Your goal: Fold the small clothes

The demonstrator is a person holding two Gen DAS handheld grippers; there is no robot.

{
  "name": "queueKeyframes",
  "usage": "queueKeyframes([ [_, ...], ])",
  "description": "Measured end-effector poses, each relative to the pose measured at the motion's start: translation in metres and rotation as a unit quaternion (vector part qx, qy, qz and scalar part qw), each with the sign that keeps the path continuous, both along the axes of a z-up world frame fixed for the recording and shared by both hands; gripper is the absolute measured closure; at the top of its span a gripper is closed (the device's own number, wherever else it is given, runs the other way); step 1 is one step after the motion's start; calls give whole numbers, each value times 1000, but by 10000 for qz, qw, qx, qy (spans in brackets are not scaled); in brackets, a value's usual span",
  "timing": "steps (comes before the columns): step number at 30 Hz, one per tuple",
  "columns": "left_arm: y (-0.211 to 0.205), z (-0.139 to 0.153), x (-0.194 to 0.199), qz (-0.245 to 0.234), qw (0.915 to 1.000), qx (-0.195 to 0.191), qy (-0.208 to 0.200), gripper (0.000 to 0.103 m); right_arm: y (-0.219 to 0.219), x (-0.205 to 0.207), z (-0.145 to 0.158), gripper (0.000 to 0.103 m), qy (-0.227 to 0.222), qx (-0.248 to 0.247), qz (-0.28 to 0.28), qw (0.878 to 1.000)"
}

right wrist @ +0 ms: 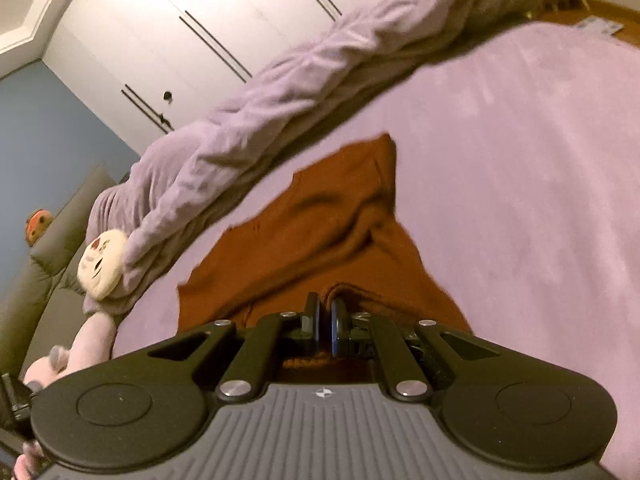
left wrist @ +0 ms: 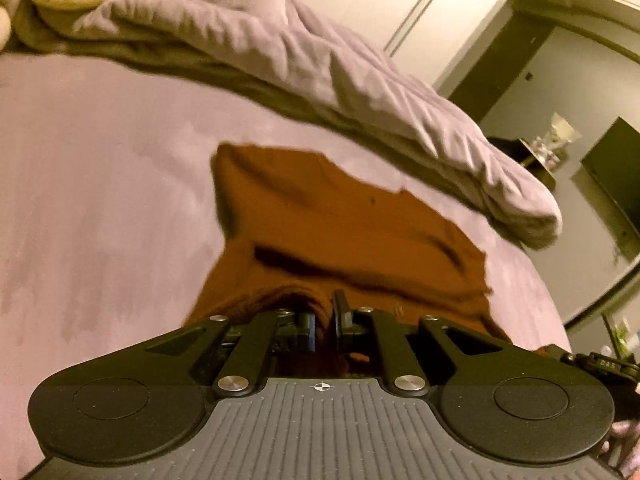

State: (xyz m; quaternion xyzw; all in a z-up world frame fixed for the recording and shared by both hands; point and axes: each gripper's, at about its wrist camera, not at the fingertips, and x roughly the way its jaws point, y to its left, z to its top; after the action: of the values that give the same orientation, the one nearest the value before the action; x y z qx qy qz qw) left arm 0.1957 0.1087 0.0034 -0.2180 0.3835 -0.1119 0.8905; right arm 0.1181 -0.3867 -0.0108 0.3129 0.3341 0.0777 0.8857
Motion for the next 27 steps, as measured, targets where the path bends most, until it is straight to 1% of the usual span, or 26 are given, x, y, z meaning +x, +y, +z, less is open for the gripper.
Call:
queueKeyframes([
  [3,-3,-8,22,198,9997,168,12,93,3,29,-1,99,-86,-230,-128,9996],
  [5,-5,-16,35,305,9989,344,58,93,8,45,-4,99,-98,-672,-184,9975],
  [8,-13,-32,49,415,9962,742,171,93,21,64,-9,99,-234,-1509,-83,9882],
  [11,-21,-44,54,340,9929,1123,204,93,32,78,-19,99,-260,-2056,112,9782],
  [14,-24,-52,54,375,9898,1368,166,85,39,85,-29,98,-216,-2456,313,9686],
  [15,-21,-53,51,472,9890,1398,130,83,39,86,-31,96,-182,-2542,330,9664],
  [16,-17,-53,48,581,9879,1434,52,81,36,85,-31,91,-192,-2583,303,9654],
  [17,-12,-52,44,621,9872,1470,-37,74,31,82,-30,87,-274,-2567,265,9657],
  [19,-6,-49,38,364,9877,1493,-293,67,22,75,-26,77,-447,-2526,249,9662],
  [20,-5,-48,35,203,9872,1525,-413,56,18,72,-25,76,-531,-2550,305,9650],
  [21,-4,-48,34,41,9864,1567,-489,43,16,71,-25,74,-574,-2599,432,9630],
  [22,-4,-48,36,-117,9855,1610,-530,41,15,72,-28,69,-555,-2674,580,9602],
  [23,-5,-49,37,-234,9842,1664,-557,40,14,73,-31,66,-521,-2693,765,9586],
  [25,-6,-49,39,-340,9827,1713,-612,41,13,75,-36,56,-464,-2649,1105,9568],
  [26,-7,-48,40,-364,9831,1669,-655,41,12,76,-38,54,-459,-2563,1189,9581],
  [27,-6,-47,40,-356,9836,1613,-722,41,10,76,-38,49,-478,-2440,1236,9607],
])
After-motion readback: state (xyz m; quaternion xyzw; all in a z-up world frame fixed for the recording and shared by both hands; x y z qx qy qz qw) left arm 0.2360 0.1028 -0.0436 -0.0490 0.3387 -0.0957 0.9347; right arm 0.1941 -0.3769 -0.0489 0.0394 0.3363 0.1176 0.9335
